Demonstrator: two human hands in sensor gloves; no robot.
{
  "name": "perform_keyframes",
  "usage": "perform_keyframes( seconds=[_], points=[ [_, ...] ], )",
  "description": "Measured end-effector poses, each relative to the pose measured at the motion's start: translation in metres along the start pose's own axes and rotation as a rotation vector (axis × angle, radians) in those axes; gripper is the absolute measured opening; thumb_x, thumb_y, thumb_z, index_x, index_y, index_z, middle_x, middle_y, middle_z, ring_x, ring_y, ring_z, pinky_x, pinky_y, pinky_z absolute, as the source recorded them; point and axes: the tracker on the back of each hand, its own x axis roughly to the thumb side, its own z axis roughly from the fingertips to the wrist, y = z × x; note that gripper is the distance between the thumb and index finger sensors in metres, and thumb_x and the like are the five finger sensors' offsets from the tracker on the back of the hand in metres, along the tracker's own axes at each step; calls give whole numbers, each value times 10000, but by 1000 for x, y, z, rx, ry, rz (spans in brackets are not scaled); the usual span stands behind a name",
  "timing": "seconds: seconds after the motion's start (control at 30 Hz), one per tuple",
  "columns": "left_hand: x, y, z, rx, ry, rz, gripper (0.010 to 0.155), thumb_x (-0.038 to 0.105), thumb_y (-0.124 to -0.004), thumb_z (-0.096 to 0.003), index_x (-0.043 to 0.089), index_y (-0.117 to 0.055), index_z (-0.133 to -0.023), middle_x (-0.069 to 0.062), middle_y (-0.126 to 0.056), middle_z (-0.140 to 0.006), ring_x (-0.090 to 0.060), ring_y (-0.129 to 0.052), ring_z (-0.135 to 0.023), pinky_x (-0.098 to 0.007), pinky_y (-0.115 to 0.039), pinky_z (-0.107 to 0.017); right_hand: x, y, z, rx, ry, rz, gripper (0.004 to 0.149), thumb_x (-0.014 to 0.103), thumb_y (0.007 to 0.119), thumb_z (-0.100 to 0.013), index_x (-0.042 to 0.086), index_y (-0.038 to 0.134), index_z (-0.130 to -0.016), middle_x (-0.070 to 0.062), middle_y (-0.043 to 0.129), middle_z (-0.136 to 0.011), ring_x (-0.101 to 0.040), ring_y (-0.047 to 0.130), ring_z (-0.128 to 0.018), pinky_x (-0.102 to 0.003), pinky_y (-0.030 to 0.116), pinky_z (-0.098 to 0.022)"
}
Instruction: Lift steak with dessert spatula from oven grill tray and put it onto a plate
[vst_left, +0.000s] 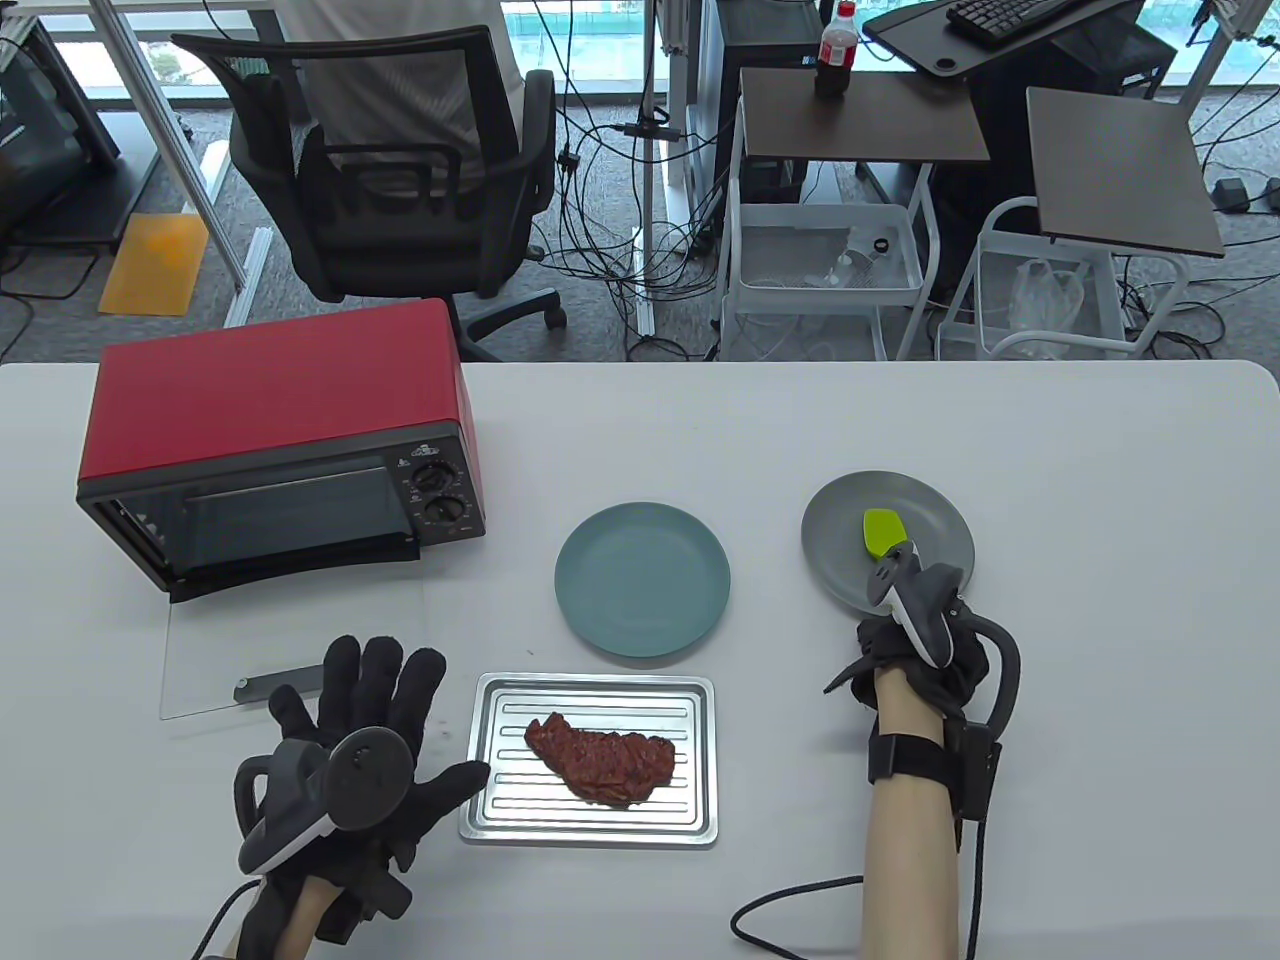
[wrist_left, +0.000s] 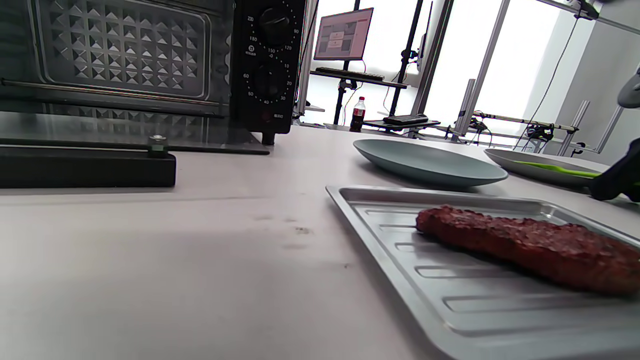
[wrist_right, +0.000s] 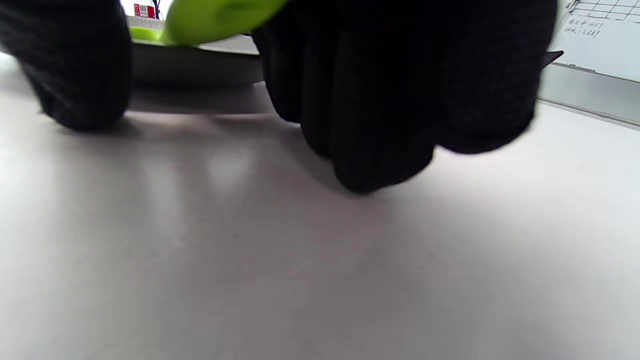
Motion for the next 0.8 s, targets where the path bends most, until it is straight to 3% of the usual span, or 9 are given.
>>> perform_keyframes(
  seconds=[0.43, 0.8],
  points=[
    [-3, 1, 1, 8, 9, 29, 1010, 896, -582, -358, 386, -7, -1012, -50, -44, -1155, -473, -87, -1119, -842, -188, -619, 3, 4, 1, -31, -25, -77, 550, 515, 858, -462, 58, 851, -770, -91, 952, -525, -176, 998, -274, -319, 878, -184],
    [-19, 5, 0, 26, 63, 74, 1008, 895, -584, -357, 385, -13, -1013, -53, -52, -1156, -474, -92, -1119, -843, -190, -617, -5, 5, 5, -91, -89, -56, 466, 492, 829, -479, 104, 861, -734, -45, 954, -479, -142, 988, -231, -294, 872, -158]
  ],
)
